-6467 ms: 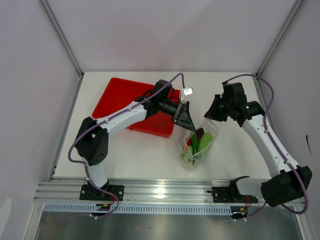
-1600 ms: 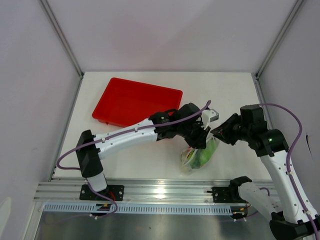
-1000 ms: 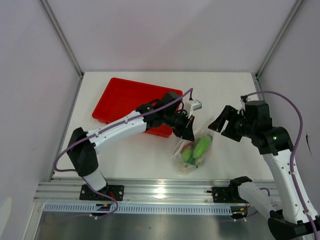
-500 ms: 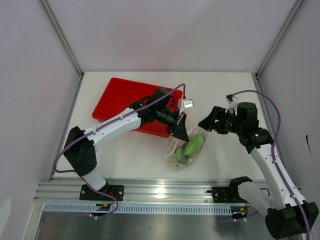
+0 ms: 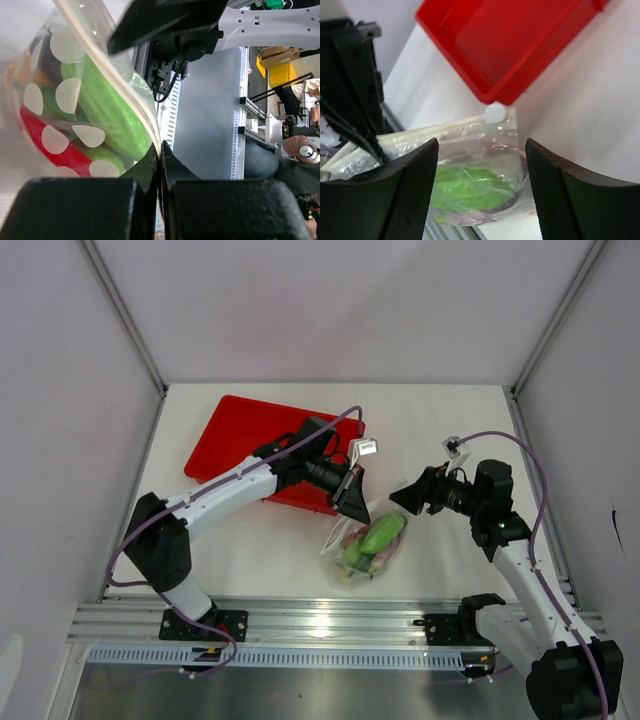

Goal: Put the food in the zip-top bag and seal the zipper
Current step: Zip the zipper food storage bag at the center of the board.

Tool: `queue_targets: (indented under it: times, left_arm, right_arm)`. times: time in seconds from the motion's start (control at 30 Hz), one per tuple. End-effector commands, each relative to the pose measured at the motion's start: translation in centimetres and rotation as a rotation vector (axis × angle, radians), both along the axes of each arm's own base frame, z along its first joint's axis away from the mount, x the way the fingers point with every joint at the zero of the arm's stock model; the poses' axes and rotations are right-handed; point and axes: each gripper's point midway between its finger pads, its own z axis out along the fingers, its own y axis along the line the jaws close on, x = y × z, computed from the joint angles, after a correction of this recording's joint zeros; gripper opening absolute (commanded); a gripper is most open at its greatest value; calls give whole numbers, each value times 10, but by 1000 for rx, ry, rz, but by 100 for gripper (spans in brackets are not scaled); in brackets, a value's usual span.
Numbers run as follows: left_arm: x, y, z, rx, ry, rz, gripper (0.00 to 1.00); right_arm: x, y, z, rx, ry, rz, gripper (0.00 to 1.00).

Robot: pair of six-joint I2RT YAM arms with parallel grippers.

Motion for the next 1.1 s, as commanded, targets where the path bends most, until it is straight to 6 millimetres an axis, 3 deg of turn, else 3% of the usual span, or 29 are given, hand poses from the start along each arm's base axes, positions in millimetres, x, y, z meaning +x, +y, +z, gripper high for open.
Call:
queue_targets:
  times: [0.0, 0.3, 0.47, 0.5, 0.63, 0.83, 1.03, 1.07]
  left_arm:
    - [0, 6, 27, -103, -56, -32, 1]
    - [7, 8, 25, -97, -55, -13, 1]
    - [9, 10, 22, -86, -53, -6, 1]
    - [9, 10, 21, -84, -53, -8, 1]
    - [14, 12, 21, -81, -55, 6, 1]
    - [21, 22, 16, -44, -57, 56, 1]
    - [14, 31, 22, -56, -80, 74, 1]
    - [12, 31, 23, -66, -70, 62, 1]
  right_arm:
    - [-14, 15, 21, 70, -167, 168, 71]
    - [-34, 23, 32, 145, -196, 257, 62]
    - [-41, 24, 32, 176, -194, 269, 37]
    - [-42, 25, 31, 178, -192, 279, 25]
    - [-44, 24, 29, 180, -173, 271, 0]
    - [-44, 20, 28, 156, -143, 226, 0]
    - [-45, 18, 32, 127, -131, 194, 0]
    - [-44, 19, 35, 125, -138, 193, 21]
